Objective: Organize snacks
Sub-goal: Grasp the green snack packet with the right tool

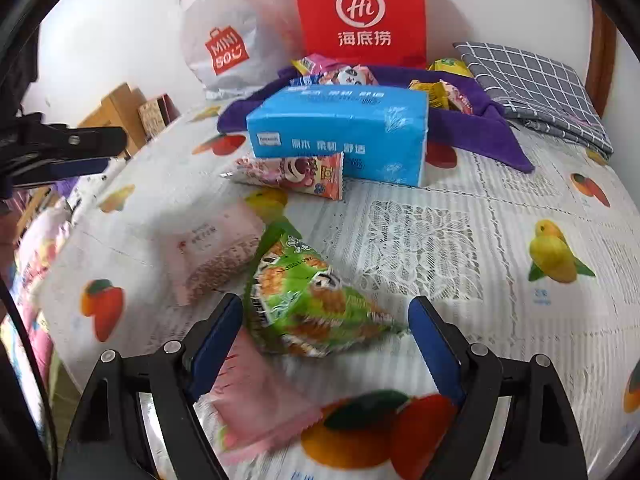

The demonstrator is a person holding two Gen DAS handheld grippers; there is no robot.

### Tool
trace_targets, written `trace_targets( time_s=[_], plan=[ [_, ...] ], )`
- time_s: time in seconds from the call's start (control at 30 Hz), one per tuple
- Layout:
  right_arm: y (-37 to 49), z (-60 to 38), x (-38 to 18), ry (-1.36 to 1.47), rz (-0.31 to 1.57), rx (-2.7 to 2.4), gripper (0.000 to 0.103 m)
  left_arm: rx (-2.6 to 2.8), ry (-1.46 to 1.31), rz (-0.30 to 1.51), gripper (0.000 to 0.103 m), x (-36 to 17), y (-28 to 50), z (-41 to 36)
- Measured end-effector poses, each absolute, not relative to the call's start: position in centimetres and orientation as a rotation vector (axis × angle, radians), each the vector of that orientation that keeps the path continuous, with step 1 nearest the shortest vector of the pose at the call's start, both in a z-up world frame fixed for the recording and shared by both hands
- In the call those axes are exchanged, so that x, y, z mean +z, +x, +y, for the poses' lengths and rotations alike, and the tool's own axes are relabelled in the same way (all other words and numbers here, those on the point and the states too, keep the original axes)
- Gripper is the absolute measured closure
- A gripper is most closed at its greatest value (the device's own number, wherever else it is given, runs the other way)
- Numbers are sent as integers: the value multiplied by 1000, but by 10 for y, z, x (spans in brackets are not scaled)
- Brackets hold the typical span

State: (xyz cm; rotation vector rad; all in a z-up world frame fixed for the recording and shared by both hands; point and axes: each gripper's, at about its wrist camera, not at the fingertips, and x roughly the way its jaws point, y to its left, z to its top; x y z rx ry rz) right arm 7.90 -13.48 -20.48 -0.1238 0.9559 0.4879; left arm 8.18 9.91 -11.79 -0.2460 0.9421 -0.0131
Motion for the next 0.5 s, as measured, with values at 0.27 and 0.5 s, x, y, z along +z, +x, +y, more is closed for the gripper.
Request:
trace_targets(
  time_s=[0.27, 0.5],
  plan=[
    [91, -133, -206, -145, 938, 495, 53, -7, -282, 933, 31, -123, 84, 104],
    [101, -158, -201, -112, 922, 440, 56, -38, -240, 967, 31, -136, 97, 82]
  ],
)
